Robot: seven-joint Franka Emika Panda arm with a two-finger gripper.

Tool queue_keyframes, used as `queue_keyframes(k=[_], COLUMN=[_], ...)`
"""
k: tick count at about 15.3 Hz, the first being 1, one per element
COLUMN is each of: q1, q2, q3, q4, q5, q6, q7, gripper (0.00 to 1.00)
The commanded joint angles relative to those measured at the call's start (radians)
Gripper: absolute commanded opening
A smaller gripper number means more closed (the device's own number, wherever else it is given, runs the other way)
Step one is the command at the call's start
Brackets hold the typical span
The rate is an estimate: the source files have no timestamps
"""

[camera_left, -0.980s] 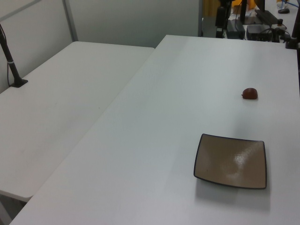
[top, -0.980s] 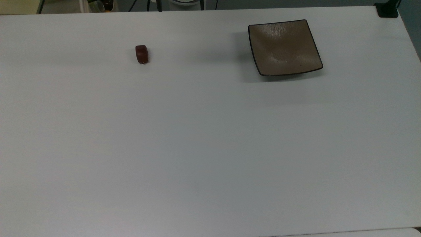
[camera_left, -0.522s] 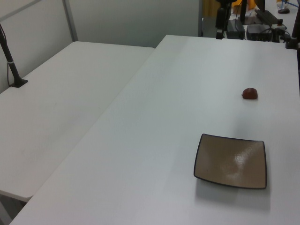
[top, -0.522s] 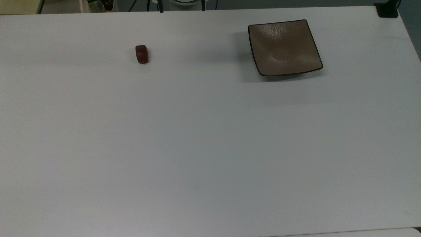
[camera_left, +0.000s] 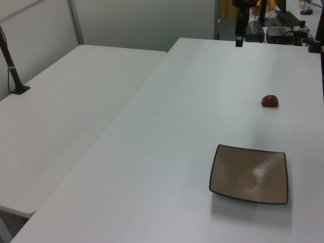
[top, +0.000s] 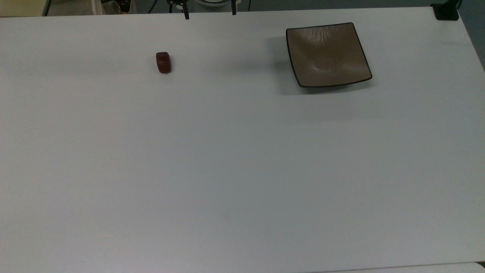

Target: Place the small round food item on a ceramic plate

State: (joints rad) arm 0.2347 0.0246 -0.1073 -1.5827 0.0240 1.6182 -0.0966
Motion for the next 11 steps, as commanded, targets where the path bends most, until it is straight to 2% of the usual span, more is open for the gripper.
queue_keyframes(k=[1,7,11], q1=[-0.041,-0.054,-0.066], q2=[-0.025,-0.025,-0.026], q3=[0.001,-0.003,-0.018], q4=[-0.046,-0.066,-0.134], q5=[0.007,0.002,0.001], q6=[-0.015,-0.017,-0.005], q7=[-0.237,-0.264,-0.252], gripper=[1.0,1.0,1.0])
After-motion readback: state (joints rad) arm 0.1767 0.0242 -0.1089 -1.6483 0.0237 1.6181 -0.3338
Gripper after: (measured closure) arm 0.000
